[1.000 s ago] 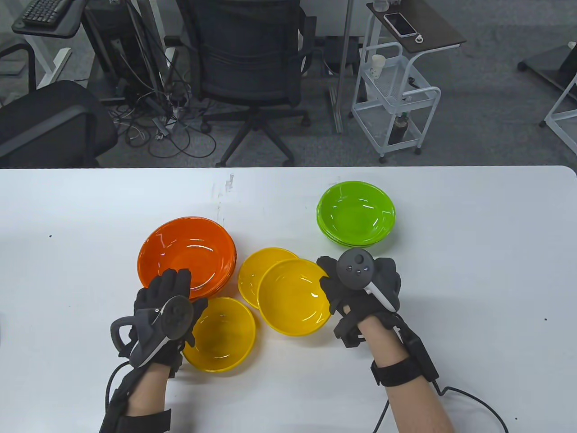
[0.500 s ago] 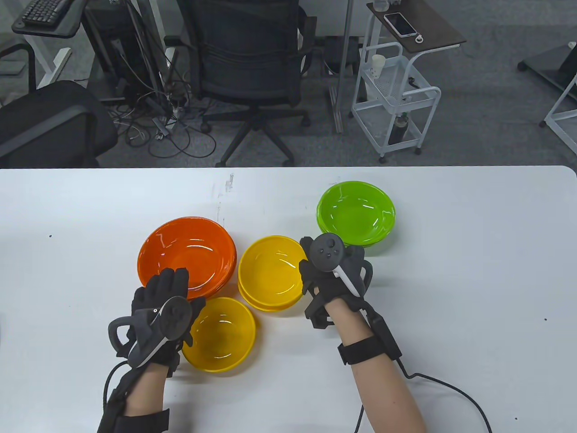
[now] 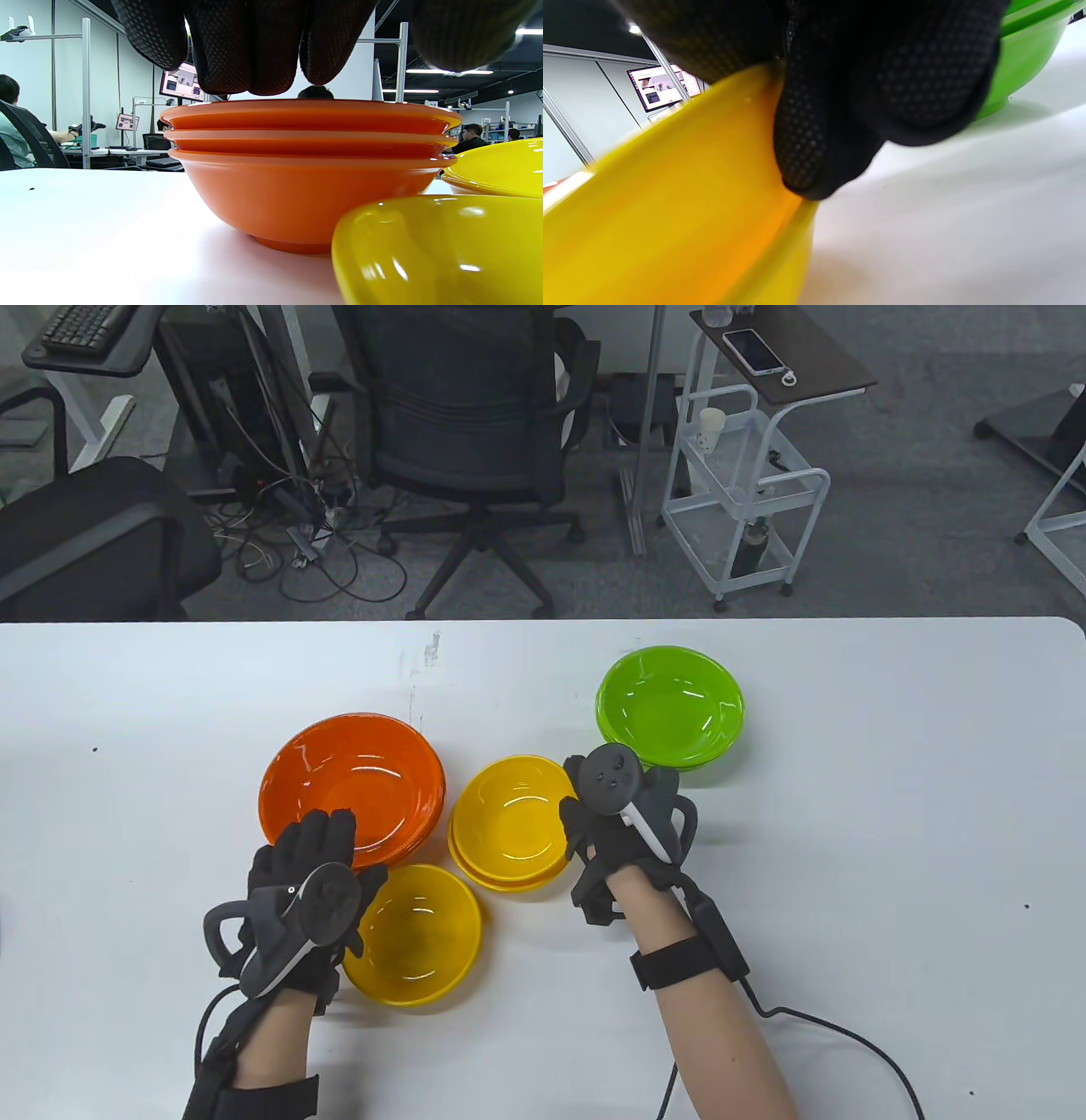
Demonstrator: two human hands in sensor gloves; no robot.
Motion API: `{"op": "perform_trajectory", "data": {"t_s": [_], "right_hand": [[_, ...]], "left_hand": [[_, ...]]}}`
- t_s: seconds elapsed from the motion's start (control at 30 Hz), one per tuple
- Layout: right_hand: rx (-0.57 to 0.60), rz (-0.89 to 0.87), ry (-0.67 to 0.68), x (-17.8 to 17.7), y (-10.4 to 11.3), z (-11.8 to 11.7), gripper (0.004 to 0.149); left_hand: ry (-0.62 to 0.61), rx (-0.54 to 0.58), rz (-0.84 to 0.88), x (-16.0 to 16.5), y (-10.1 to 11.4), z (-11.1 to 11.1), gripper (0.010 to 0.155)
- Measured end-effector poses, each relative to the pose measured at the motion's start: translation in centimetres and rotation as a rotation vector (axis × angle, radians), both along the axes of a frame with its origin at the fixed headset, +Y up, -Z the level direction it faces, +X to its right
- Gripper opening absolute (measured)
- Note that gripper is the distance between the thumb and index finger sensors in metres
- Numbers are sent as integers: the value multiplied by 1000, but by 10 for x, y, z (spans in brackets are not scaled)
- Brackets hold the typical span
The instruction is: Nest bowls by color group
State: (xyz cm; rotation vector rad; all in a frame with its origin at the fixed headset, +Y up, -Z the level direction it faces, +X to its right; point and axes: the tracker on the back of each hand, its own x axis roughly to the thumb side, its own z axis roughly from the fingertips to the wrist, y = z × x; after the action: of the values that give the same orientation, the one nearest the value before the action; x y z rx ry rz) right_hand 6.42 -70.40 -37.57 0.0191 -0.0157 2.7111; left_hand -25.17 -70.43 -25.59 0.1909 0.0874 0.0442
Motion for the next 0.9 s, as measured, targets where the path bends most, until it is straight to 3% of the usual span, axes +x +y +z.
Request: {"op": "perform_trajectory", "data": {"t_s": [0.53,0.8,0.9], "right_hand": [[-42,121,22,17,10,16,61],[84,56,-26,69,25,52,73],[87,26,-52,84,21,61,74]], "left_hand": [[-8,22,69,-4,3,1,69],[61,74,5,-5,18,9,63],[88,20,-13,-5,26,12,57]]}}
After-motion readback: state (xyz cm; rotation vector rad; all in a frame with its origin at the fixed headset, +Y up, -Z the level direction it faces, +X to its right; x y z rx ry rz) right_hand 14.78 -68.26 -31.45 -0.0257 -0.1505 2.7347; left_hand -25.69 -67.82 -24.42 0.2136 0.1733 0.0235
